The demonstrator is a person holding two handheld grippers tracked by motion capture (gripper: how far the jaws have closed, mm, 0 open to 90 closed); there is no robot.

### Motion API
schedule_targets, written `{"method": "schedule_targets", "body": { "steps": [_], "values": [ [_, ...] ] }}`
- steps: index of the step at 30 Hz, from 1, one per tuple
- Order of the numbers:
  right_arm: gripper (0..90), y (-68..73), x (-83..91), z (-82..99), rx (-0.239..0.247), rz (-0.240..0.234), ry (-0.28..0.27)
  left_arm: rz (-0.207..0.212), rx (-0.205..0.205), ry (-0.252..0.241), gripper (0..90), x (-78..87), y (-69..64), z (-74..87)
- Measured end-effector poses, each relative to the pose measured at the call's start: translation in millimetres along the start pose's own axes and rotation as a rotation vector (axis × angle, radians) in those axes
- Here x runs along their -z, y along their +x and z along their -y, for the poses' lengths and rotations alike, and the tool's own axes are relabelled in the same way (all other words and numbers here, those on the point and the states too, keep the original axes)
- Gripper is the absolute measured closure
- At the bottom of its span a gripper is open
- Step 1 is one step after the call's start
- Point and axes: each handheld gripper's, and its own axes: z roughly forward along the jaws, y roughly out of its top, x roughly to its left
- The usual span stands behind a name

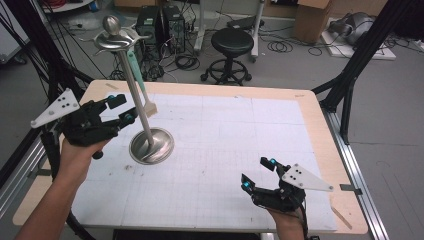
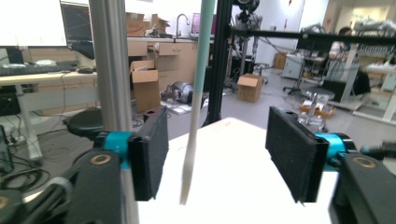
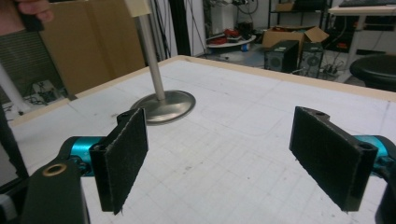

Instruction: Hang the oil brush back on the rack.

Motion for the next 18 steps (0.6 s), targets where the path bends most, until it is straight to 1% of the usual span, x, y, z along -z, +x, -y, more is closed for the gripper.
{"method": "schedule_targets", "body": {
  "steps": [1,3,5,8,9,11,12,14,16,18],
  "values": [
    [18.2,-1.0,0.5,0.7,-0.003,0.01,0.003,0.007,-0.003,-0.001,35.3,2.3,-0.2,5.5],
    [18.2,-3.4,2.1,2.6,0.002,0.035,0.015,0.021,0.008,0.003,31.8,7.5,-0.2,17.0],
    [18.2,-5.9,4.3,4.8,0.012,0.058,0.031,0.026,0.036,0.009,27.9,12.4,-0.5,29.4],
    [18.2,-8.8,8.1,8.2,0.013,0.088,0.046,0.029,0.063,0.026,20.9,20.0,-2.5,48.4],
    [18.2,-10.1,9.3,9.4,0.02,0.093,0.049,0.03,0.077,0.031,19.4,22.9,-3.5,54.3],
    [18.2,-12.0,11.9,12.4,0.017,0.109,0.056,0.033,0.094,0.033,17.1,29.0,-5.4,65.9],
    [18.2,-12.5,13.5,14.1,0.012,0.115,0.063,0.033,0.099,0.035,16.2,32.3,-7.1,71.9],
    [18.2,-14.1,16.6,17.8,0.01,0.121,0.07,0.035,0.096,0.038,16.4,38.7,-10.7,84.5],
    [18.2,-15.5,19.4,21.3,0.008,0.129,0.075,0.04,0.11,0.034,16.7,44.0,-13.7,97.9],
    [18.2,-15.9,22.1,24.5,-0.001,0.134,0.078,0.04,0.116,0.052,16.9,47.3,-16.3,110.7]
  ]
}}
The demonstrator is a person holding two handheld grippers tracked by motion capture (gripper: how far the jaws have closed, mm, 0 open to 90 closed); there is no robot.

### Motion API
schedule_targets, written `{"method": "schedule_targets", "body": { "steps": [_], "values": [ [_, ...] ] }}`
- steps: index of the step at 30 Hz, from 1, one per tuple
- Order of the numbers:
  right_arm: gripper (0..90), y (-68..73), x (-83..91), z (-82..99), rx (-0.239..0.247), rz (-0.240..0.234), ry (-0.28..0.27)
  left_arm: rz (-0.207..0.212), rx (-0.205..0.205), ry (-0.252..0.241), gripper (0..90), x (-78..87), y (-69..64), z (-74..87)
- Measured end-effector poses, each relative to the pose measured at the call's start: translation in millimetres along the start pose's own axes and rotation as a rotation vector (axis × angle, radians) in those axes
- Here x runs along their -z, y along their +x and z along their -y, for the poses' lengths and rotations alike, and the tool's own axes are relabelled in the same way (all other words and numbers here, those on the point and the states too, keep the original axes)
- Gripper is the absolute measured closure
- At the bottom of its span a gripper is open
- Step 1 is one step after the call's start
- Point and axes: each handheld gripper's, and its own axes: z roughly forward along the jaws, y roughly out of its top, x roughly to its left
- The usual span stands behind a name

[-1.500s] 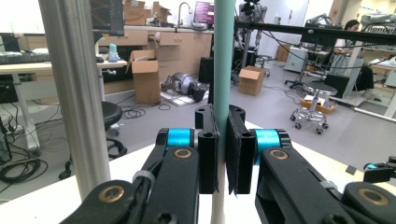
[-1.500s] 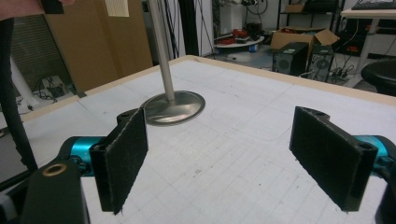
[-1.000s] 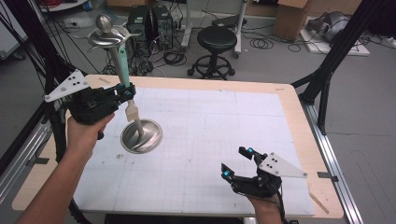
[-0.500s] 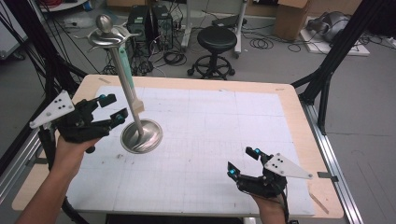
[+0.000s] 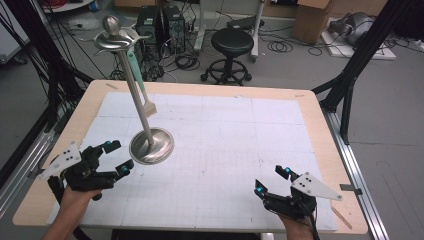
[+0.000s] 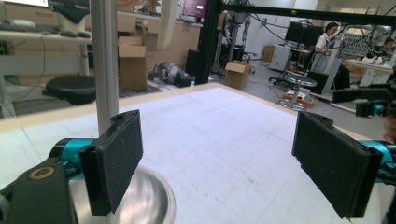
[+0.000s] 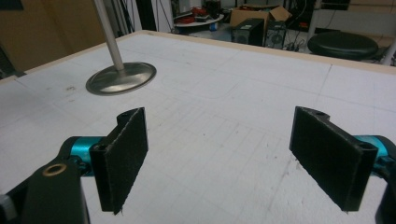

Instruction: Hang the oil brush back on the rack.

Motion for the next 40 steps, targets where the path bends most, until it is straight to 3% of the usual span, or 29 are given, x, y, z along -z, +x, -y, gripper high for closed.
{"method": "schedule_targets", "body": {
  "steps": [4,9,25,40],
  "values": [
    [18.2,-0.3,3.8,4.4,-0.002,0.006,0.005,-0.002,0.002,0.035,17.7,1.4,-0.4,15.2],
    [18.2,0.8,5.9,4.4,-0.007,0.013,-0.009,-0.011,-0.019,0.044,19.9,3.3,-3.3,17.9],
    [18.2,3.6,1.1,4.9,-0.005,0.015,-0.005,-0.034,-0.026,0.08,20.0,8.0,-3.2,24.8],
    [18.2,1.7,0.8,7.3,-0.017,0.015,0.001,-0.045,-0.002,0.065,19.9,6.3,0.9,25.9]
  ]
}}
